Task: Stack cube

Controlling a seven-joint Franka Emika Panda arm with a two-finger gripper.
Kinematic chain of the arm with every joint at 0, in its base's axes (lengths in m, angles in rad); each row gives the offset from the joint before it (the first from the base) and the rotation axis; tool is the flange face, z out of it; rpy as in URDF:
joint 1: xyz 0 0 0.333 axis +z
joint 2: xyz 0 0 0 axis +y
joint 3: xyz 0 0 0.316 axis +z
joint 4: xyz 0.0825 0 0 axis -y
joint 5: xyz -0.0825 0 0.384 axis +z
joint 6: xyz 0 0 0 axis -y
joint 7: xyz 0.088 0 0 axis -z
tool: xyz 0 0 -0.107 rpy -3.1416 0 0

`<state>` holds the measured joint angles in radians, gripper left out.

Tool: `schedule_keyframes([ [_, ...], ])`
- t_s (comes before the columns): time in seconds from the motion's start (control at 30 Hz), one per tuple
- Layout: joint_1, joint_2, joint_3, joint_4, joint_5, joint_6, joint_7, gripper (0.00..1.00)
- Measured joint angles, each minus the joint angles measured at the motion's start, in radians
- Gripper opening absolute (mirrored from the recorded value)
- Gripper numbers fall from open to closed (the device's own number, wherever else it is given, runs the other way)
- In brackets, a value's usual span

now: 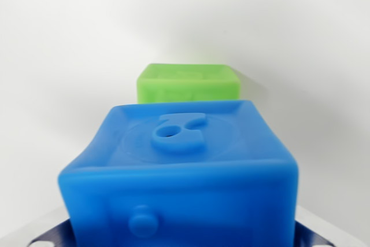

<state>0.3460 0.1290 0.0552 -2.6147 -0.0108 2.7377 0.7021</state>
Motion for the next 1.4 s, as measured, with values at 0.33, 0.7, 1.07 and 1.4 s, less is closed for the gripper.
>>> schedule_keyframes([
  [0.33, 0.000, 0.055, -0.003, 0.003, -0.009, 0.052, 0.005, 0.00],
  [0.7, 0.004, 0.095, -0.008, 0.007, -0.014, 0.087, 0.009, 0.00],
  [1.07, 0.008, 0.113, -0.012, 0.010, -0.015, 0.103, 0.011, 0.00],
  [1.4, 0.008, 0.114, -0.012, 0.010, -0.016, 0.104, 0.011, 1.00],
])
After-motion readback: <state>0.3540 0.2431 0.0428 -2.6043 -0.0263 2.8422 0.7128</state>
